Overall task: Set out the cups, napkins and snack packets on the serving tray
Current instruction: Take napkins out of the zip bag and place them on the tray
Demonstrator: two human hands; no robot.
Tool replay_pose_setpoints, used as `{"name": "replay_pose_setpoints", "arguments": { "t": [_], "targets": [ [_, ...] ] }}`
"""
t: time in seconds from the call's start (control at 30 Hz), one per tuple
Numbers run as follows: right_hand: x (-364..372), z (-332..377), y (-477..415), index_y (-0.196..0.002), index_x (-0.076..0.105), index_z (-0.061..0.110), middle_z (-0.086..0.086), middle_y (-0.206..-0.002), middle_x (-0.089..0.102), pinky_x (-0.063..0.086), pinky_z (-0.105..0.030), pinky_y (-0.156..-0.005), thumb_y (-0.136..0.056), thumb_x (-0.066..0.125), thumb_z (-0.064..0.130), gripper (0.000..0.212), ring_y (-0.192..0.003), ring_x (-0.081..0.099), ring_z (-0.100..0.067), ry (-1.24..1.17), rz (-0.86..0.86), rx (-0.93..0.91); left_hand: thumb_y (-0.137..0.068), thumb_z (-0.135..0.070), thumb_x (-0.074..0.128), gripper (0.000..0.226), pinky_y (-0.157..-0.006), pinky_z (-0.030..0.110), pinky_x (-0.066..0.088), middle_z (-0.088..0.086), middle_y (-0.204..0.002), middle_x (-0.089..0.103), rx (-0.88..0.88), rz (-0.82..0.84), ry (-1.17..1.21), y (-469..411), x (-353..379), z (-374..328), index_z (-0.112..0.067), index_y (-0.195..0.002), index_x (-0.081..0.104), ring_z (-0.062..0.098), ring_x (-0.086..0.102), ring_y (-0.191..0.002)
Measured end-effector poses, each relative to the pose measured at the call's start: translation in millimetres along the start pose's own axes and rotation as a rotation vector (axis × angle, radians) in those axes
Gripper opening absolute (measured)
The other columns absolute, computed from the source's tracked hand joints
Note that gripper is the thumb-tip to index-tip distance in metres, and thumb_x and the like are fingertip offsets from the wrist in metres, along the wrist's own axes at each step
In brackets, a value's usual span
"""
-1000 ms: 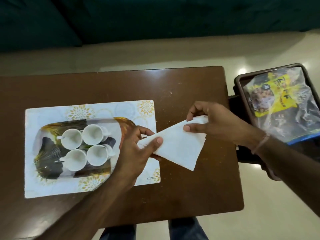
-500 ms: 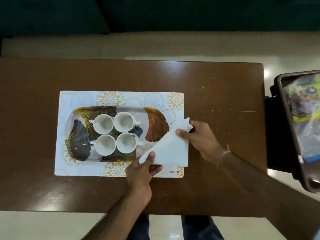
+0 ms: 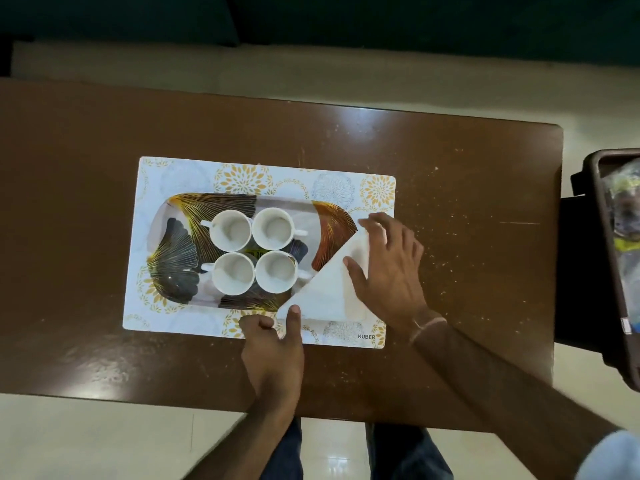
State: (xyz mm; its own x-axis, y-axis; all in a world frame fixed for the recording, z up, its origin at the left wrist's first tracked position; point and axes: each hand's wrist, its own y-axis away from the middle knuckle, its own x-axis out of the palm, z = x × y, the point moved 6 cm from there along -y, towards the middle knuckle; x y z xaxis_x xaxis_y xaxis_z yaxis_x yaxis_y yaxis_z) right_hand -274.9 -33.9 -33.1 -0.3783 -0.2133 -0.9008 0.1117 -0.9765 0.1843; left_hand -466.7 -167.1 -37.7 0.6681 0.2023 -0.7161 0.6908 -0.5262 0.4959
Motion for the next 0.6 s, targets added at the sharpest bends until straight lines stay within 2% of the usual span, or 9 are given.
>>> {"name": "replay_pose_setpoints", "arguments": {
  "t": [0.03, 0.1, 0.17, 0.23, 0.3, 0.33, 0.5, 0.6],
  "targets": [
    [-0.3, 7.1, 6.4, -0.137, 0.046, 0.022, -0.006, -0.151, 0.038, 0.03, -0.052, -0.109, -0.089, 0.06, 0.041, 0.053, -0.137, 0.035, -0.028, 0.084, -0.006, -0.141, -0.087, -0.055, 0.062, 0.035, -0.057, 0.023, 0.042, -0.007, -0.079, 0.057, 0.182, 0.014, 0.012, 7.6, -3.7, -10.1, -0.023, -0.093, 0.048, 0.013, 0.058, -0.074],
    [9.9, 15.9, 25.9, -0.136, 0.051, 0.021, -0.005, -0.158, 0.036, 0.024, -0.06, -0.113, -0.093, 0.052, 0.039, 0.046, -0.146, 0.029, -0.031, 0.169, 0.073, -0.389, -0.092, -0.04, 0.062, 0.021, -0.084, 0.03, 0.048, -0.005, -0.102, 0.06, 0.567, 0.108, -0.058, 27.9, -2.1, -27.5, -0.026, -0.105, 0.053, 0.012, 0.056, -0.098],
    [25.7, 17.6, 46.0, -0.141, 0.052, 0.02, -0.006, -0.162, 0.034, 0.02, -0.064, -0.115, -0.098, 0.047, 0.037, 0.047, -0.152, 0.025, -0.032, 0.213, 0.209, -0.545, -0.089, -0.03, 0.066, 0.047, -0.11, 0.037, 0.037, 0.003, -0.139, 0.052, 0.811, 0.277, -0.202, 44.4, 14.5, -30.4, -0.021, -0.133, 0.051, 0.018, 0.043, -0.135],
    [39.3, 15.6, 58.4, -0.148, 0.047, 0.019, -0.003, -0.163, 0.032, 0.016, -0.065, -0.118, -0.101, 0.041, 0.038, 0.051, -0.154, 0.019, -0.029, 0.276, 0.319, -0.61, -0.092, -0.033, 0.059, 0.073, -0.122, 0.045, 0.019, 0.009, -0.164, 0.025, 0.823, 0.417, -0.394, 45.1, 32.3, -23.5, -0.013, -0.155, 0.028, 0.024, 0.013, -0.153],
    [45.9, 11.5, 59.8, -0.152, 0.04, 0.019, -0.003, -0.164, 0.03, 0.012, -0.064, -0.119, -0.104, 0.031, 0.041, 0.054, -0.156, 0.014, -0.027, 0.321, 0.378, -0.612, -0.093, -0.04, 0.048, 0.084, -0.124, 0.048, 0.01, 0.007, -0.167, -0.002, 0.793, 0.474, -0.587, 39.6, 42.5, -12.0, -0.012, -0.159, 0.004, 0.023, -0.01, -0.154],
    [46.2, 8.4, 57.1, -0.154, 0.037, 0.019, -0.003, -0.165, 0.028, 0.011, -0.064, -0.12, -0.105, 0.027, 0.043, 0.055, -0.156, 0.012, -0.026, 0.338, 0.384, -0.597, -0.092, -0.042, 0.046, 0.086, -0.123, 0.049, 0.009, 0.007, -0.167, -0.008, 0.796, 0.485, -0.642, 37.0, 44.3, -6.7, -0.012, -0.159, 0.0, 0.023, -0.015, -0.153],
    [34.0, -16.5, 37.9, -0.159, 0.024, 0.02, 0.001, -0.17, 0.009, 0.008, -0.065, -0.12, -0.106, 0.021, 0.047, 0.059, -0.157, 0.001, -0.024, 0.344, 0.333, -0.433, -0.087, -0.042, 0.053, 0.091, -0.123, 0.051, 0.013, 0.009, -0.167, 0.0, 0.831, 0.471, -0.684, 31.8, 41.6, 1.8, -0.01, -0.159, 0.008, 0.028, -0.005, -0.154],
    [31.2, -21.4, 36.7, -0.16, 0.02, 0.022, 0.001, -0.17, 0.004, 0.006, -0.065, -0.12, -0.106, 0.021, 0.048, 0.06, -0.157, -0.003, -0.024, 0.307, 0.328, -0.389, -0.088, -0.046, 0.05, 0.091, -0.124, 0.05, 0.011, 0.006, -0.167, -0.005, 0.807, 0.479, -0.694, 32.7, 41.2, -0.6, -0.013, -0.159, 0.003, 0.026, -0.009, -0.154]
  ]
}}
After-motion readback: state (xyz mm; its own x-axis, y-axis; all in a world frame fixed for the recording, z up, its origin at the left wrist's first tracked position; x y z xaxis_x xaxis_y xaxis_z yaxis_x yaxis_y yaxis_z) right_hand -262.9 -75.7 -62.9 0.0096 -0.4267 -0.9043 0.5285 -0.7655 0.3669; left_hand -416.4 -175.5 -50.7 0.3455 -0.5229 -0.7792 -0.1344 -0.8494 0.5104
